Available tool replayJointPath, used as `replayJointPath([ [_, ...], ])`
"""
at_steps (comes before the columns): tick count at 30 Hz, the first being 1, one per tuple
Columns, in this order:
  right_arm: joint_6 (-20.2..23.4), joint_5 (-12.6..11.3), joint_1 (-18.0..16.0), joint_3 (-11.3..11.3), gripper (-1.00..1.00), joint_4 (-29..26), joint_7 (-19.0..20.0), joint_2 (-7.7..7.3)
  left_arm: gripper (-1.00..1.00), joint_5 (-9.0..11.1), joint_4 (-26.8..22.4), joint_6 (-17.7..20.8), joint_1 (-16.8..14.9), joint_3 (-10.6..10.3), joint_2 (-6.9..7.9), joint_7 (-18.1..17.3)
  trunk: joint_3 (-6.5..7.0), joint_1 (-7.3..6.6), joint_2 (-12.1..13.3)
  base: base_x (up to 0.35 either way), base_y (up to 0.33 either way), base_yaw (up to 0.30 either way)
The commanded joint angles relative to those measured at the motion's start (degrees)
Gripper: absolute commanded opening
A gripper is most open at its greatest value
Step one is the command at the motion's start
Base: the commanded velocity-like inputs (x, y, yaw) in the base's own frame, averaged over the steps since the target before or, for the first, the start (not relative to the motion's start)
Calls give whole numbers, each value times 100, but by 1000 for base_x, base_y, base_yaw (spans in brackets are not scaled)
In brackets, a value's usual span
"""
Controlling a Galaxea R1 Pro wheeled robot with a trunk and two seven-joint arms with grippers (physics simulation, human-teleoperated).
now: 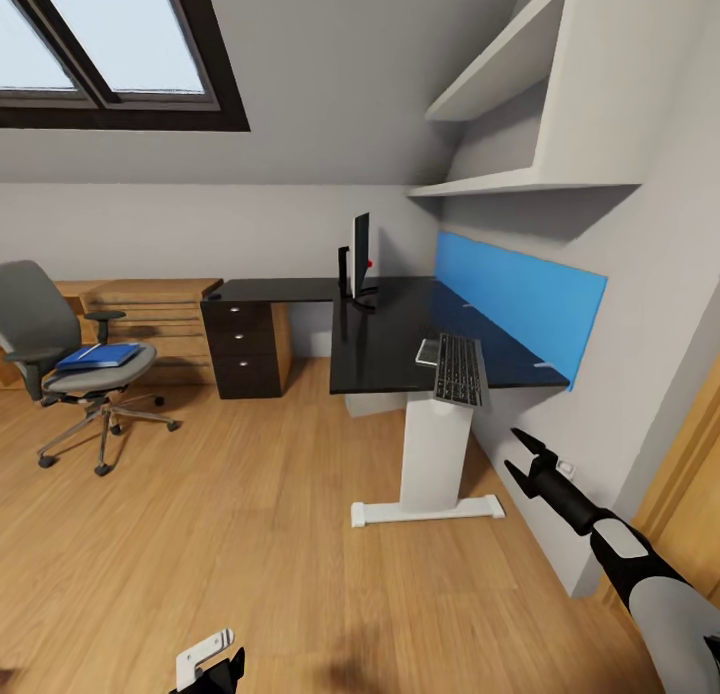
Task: In the bedroom, organize the workspace by keeping the computer under the desk, ensuring the monitor is on the desk, placing the keyboard on the desk next to the monitor, placing the mouse on the desk next to the keyboard, moving the folder from the swivel chair onto the desk next to the mouse, stacking the notebook on top of the folder with the pen on top of the notebook, and positioning the swivel chair next to the desk.
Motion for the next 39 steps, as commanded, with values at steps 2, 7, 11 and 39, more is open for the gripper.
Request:
replayJointPath([
  [2, 38, -18, -5, -20, 100, 5, 5, 5, 100, 58, -2, -8, -2, 2, -4, 7, -6, 0, -3, 146, 163, 0],
  [7, 38, -35, -5, -25, 100, 8, 5, 8, 100, 58, -2, -9, -2, 2, -5, 7, -6, 0, -3, 186, 208, 0],
  [11, 38, -139, -5, -23, 100, 10, 0, 9, 100, 57, -2, -10, -5, 3, -6, 7, -6, 0, -3, 207, 228, 0],
  [39, 47, -296, -5, -17, 100, -9, -14, 26, 100, 57, -2, -7, -3, -2, -10, 12, -6, 0, -3, 63, 56, 0],
])
